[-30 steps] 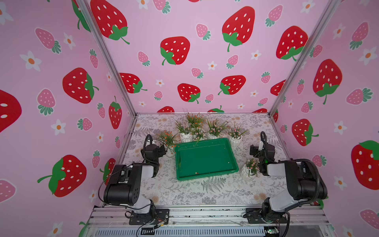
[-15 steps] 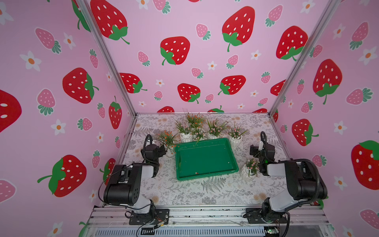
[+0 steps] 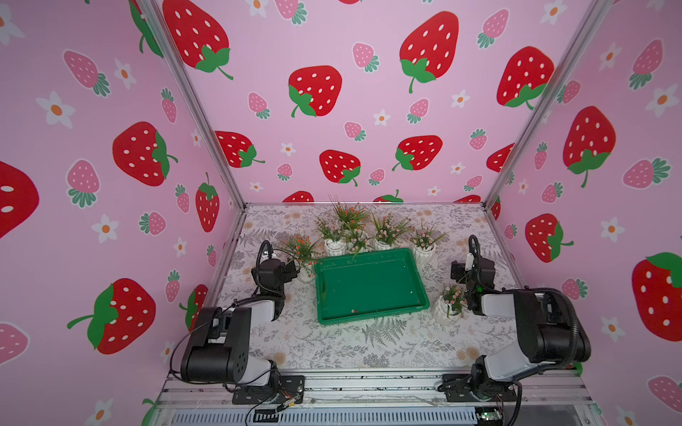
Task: Put the potted gypsophila into the storage box
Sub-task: Pick up the baby's breath potted plant from the center of the board.
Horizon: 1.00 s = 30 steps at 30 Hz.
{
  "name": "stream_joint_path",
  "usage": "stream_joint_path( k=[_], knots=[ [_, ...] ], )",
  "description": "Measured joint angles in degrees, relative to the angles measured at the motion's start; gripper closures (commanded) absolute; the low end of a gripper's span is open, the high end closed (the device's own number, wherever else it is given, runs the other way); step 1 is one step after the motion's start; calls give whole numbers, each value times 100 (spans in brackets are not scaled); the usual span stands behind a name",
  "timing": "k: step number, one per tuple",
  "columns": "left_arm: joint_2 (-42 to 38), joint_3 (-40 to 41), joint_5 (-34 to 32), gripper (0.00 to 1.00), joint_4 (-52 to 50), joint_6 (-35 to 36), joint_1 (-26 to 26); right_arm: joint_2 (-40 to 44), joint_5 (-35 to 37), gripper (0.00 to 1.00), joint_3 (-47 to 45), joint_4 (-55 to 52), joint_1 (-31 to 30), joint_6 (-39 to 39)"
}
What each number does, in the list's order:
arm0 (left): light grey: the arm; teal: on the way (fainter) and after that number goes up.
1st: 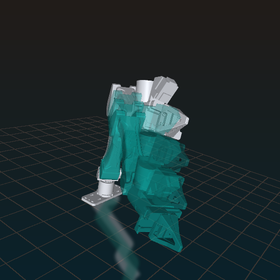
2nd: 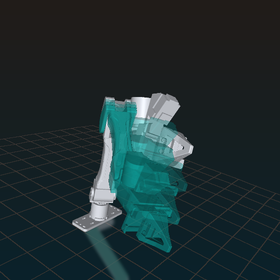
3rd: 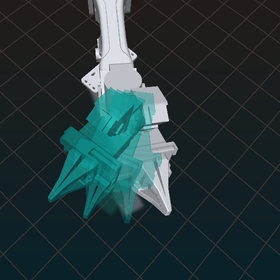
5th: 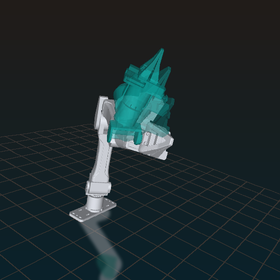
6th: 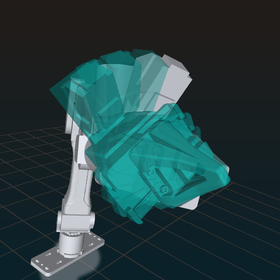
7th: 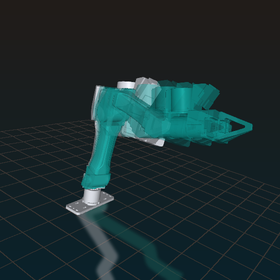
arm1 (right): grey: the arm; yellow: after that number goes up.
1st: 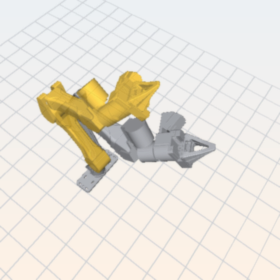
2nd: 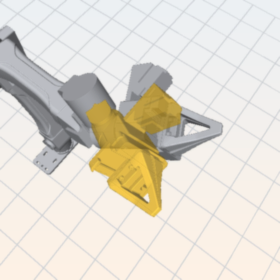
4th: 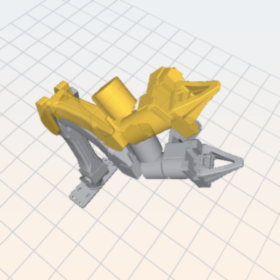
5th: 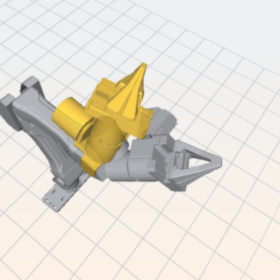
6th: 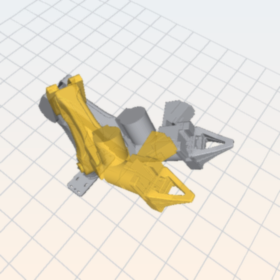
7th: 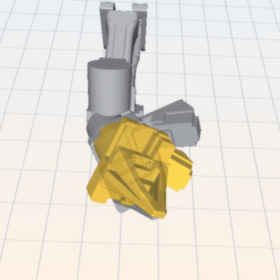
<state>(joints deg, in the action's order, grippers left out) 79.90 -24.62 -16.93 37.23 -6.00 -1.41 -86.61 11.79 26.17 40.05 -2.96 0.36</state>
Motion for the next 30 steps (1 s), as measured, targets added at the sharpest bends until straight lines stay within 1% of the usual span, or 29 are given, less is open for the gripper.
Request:
stream_joint_path(
  k=[2, 3, 6, 9, 12, 15, 17, 19, 22, 24, 27, 30],
  knots=[
    [-546, 0, -79, 0, -201, 2, -39, 433, 94, 13, 177, -400, -74, -9],
    [-870, -2, -118, 0, -352, -17, -85, 713, 140, 16, 278, -601, -125, -57],
    [-1963, -98, -173, 4, -1126, -205, -208, 1499, 63, 26, 577, -1318, -232, -452],
    [-2999, -229, -114, 5, -1823, -562, -269, 2184, -122, 31, 833, -2035, -302, -938],
    [-3884, -188, 181, 5, -2238, -1003, -358, 2752, -354, 36, 918, -2734, -328, -1379],
    [-4339, -90, 726, 6, -2356, -1397, -476, 3150, -680, 38, 1038, -3536, -330, -1676],
    [-4317, -46, 1172, 6, -2363, -1591, -603, 3237, -914, 39, 1246, -4085, -330, -1797],
    [-4096, -44, 1679, 7, -2369, -1746, -704, 3115, -1196, 39, 1578, -4592, -330, -1873],
    [-3521, -168, 2444, 10, -2448, -1971, -769, 2542, -1681, 44, 2184, -5139, -315, -1926],
    [-3040, -385, 2924, 14, -2546, -2131, -789, 2048, -2002, 44, 2487, -5340, -284, -1980],
    [-2476, -743, 3491, 18, -2601, -2297, -822, 1502, -2323, 46, 2627, -5525, -175, -2033],
    [-2144, -946, 3908, 19, -2599, -2396, -855, 1099, -2627, 48, 2734, -5727, 39, -2037]
  ],
)
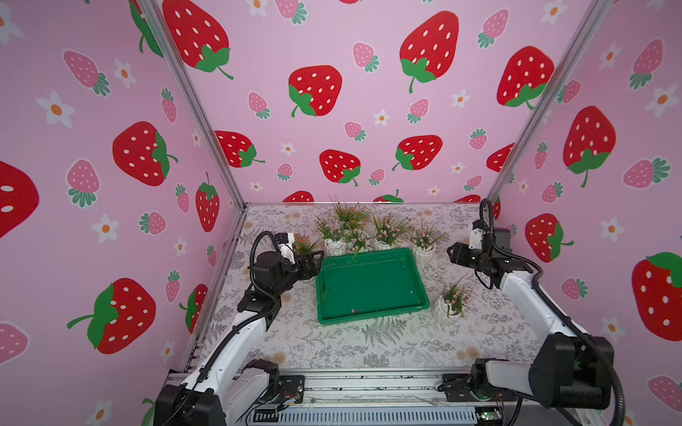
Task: Put the potted gypsophila into the storage box
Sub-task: Pick up the baby's breath potted plant from the center of the board.
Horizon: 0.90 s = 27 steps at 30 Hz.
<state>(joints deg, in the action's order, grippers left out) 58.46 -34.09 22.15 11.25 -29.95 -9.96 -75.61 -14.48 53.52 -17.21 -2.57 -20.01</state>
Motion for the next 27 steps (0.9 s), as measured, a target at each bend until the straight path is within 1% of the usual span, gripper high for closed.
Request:
stream_joint_path(
  k=[3, 7, 8, 12, 20, 23, 27],
  knots=[
    [170, -46, 267, 19, -28, -9, -7, -398, -278, 47, 225, -44, 133, 11],
    [282, -59, 446, 19, -114, -9, -7, -791, -603, 48, 398, 33, 162, 11],
    [286, -59, 459, 19, -129, -9, -7, -903, -691, 52, 444, 37, 162, 13],
    [286, -79, 507, 20, -177, 2, -9, -1340, -957, 56, 684, 57, 157, 9],
    [289, -79, 514, 24, -229, 74, -59, -1934, -1121, 60, 1038, 87, 157, 7],
    [348, -105, 612, 27, -238, 138, -90, -2177, -1137, 61, 1215, 83, 136, 15],
    [619, -254, 870, 30, -234, 186, -175, -2485, -1128, 63, 1491, 24, 68, 33]
  ],
)
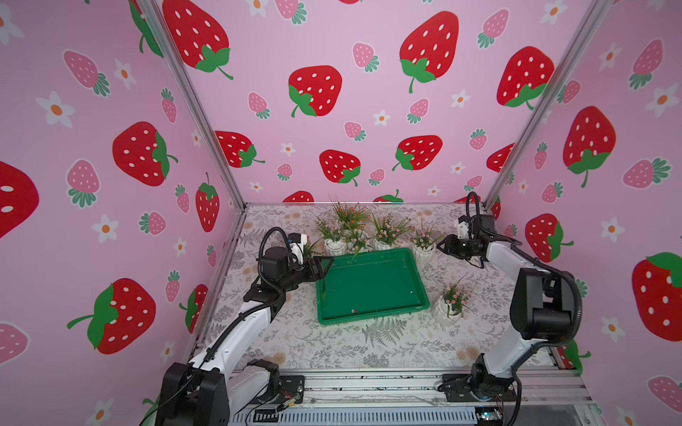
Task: Put the potted gypsophila into the storage box
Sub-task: Pick up the baby's breath potted plant from the center of the board.
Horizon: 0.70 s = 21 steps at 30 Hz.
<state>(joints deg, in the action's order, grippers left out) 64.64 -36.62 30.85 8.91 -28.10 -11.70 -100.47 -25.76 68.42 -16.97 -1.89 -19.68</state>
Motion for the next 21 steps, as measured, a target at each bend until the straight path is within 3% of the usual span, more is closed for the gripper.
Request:
stream_joint_path(
  k=[9, 21],
  knots=[
    [448, -199, 343, 30, -24, 142, -216, -605, 219, 68, 811, -286, -225, 140],
    [535, -341, 363, 30, -155, 271, -284, -951, 498, 79, 1207, -708, -391, 334]
  ],
)
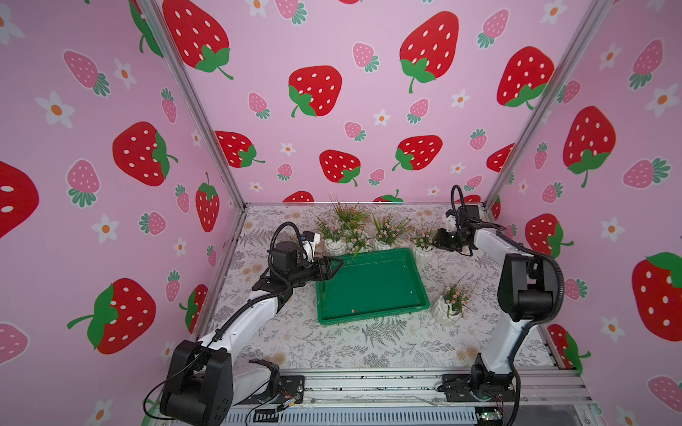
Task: Put the potted gypsophila into the storage box
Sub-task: Pick up the baby's breath potted plant from the center of the board.
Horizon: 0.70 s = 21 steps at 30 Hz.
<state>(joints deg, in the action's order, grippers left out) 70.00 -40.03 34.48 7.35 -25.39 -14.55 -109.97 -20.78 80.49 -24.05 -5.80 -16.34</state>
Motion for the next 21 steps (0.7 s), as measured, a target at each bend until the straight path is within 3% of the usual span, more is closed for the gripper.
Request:
stream_joint_path(
  k=[21],
  knots=[
    [-107, 0, -109, 30, -103, 7, -11, 105, 448, 100, 4, -157, -160, 271]
  ],
)
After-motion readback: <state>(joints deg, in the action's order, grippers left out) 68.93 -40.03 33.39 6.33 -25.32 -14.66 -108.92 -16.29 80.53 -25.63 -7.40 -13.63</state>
